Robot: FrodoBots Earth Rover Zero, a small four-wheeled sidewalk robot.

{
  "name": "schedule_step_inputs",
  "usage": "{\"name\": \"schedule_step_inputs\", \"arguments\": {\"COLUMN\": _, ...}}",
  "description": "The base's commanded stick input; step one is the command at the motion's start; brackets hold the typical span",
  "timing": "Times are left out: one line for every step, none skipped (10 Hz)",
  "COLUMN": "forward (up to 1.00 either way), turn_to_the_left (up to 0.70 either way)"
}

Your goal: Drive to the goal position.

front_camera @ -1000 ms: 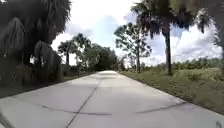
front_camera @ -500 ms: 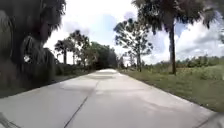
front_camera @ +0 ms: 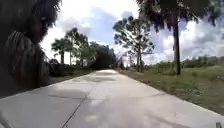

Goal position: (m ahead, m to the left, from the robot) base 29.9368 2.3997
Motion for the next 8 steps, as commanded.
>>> {"name": "schedule_step_inputs", "arguments": {"forward": 1.00, "turn_to_the_left": 0.00}}
{"name": "schedule_step_inputs", "arguments": {"forward": 1.00, "turn_to_the_left": 0.20}}
{"name": "schedule_step_inputs", "arguments": {"forward": 1.00, "turn_to_the_left": 0.27}}
{"name": "schedule_step_inputs", "arguments": {"forward": 1.00, "turn_to_the_left": 0.27}}
{"name": "schedule_step_inputs", "arguments": {"forward": 1.00, "turn_to_the_left": 0.27}}
{"name": "schedule_step_inputs", "arguments": {"forward": 1.00, "turn_to_the_left": 0.27}}
{"name": "schedule_step_inputs", "arguments": {"forward": 1.00, "turn_to_the_left": 0.27}}
{"name": "schedule_step_inputs", "arguments": {"forward": 1.00, "turn_to_the_left": 0.27}}
